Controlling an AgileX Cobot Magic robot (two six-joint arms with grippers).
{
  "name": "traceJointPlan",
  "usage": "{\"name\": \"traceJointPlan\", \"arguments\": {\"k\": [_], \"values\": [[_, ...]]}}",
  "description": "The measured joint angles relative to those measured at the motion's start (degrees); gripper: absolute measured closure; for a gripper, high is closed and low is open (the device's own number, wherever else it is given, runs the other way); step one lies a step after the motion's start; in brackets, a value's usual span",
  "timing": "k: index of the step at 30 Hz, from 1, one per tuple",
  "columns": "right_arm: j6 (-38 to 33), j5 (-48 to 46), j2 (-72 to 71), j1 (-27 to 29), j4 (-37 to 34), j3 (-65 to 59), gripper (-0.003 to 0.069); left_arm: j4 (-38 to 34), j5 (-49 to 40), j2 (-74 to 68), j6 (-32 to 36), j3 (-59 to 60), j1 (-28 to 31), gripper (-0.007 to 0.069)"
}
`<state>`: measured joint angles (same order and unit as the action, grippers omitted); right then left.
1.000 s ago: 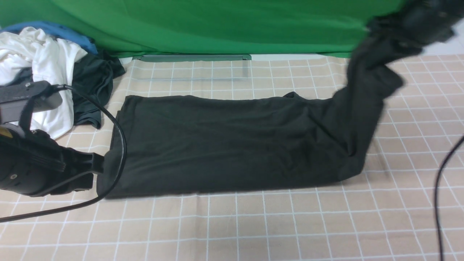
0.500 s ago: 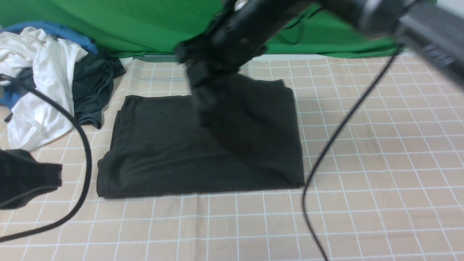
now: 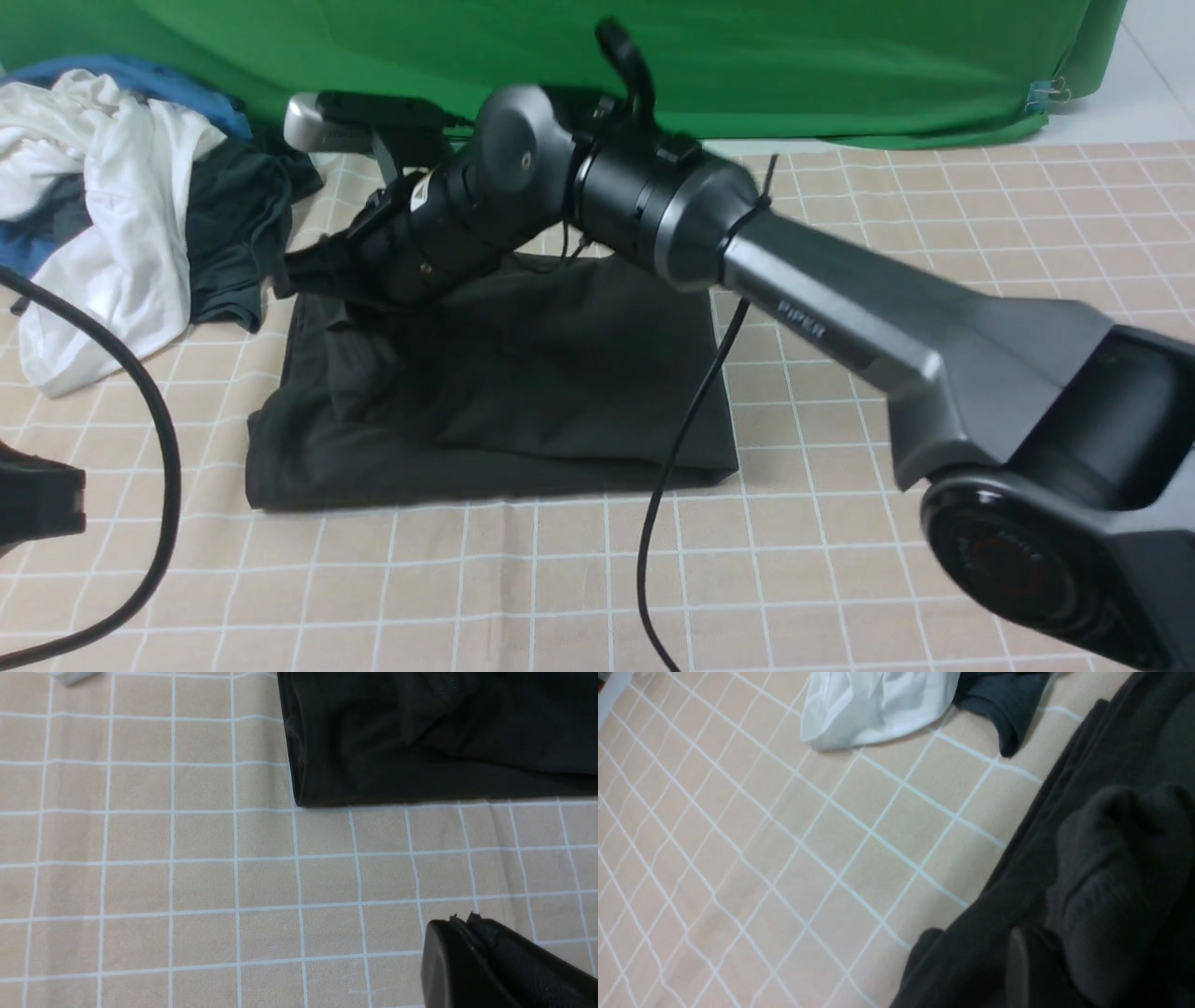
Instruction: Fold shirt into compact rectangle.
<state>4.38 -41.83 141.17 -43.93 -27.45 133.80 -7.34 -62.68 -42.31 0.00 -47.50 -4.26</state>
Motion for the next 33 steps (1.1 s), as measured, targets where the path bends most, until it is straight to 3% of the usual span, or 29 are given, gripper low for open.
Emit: {"name": "traceJointPlan", "arguments": {"k": [5, 8, 10, 12, 15, 18, 29, 33], "values": [[-2.78, 1.90, 0.64, -0.42, -0.96, 0.17, 0.0221, 0.00, -0.08, 0.00, -0.85, 0.00, 0.00, 0.0606], [-4.92, -1.00, -0.09, 0.36, -1.07, 0.82, 0.0187, 0.00, -0.08, 0.00, -1.43, 0.00, 0.00, 0.0606], [-8.22, -8.30, -1.86, 2.77, -0.33, 2.41, 0.0217, 0.00, 0.01, 0.00, -2.59, 0.00, 0.00, 0.0606], [-9.56, -15.15, -4.03, 5.62, 2.13, 4.18, 0.0308, -0.19, 1.01, -0.53, -2.98, 0.00, 0.00, 0.0606], [-10.48, -24.51, -7.76, 10.62, 6.49, 5.86, 0.0541, -2.47, 3.36, -4.10, -3.05, -0.43, 0.00, 0.0606], [-10.88, -26.58, -10.90, 13.80, 8.26, 4.03, 0.0613, -6.00, 6.81, -10.79, -2.14, -1.84, 0.00, 0.0606], [-15.87, -27.79, -19.53, 14.95, 9.61, -21.97, 0.0620, -12.85, 19.33, -42.30, 6.94, -12.83, -0.05, 0.0606], [-16.41, -25.02, -18.81, 14.96, 9.66, -27.95, 0.0620, -11.79, 21.16, -51.35, 7.52, -13.66, -0.05, 0.0606]]}}
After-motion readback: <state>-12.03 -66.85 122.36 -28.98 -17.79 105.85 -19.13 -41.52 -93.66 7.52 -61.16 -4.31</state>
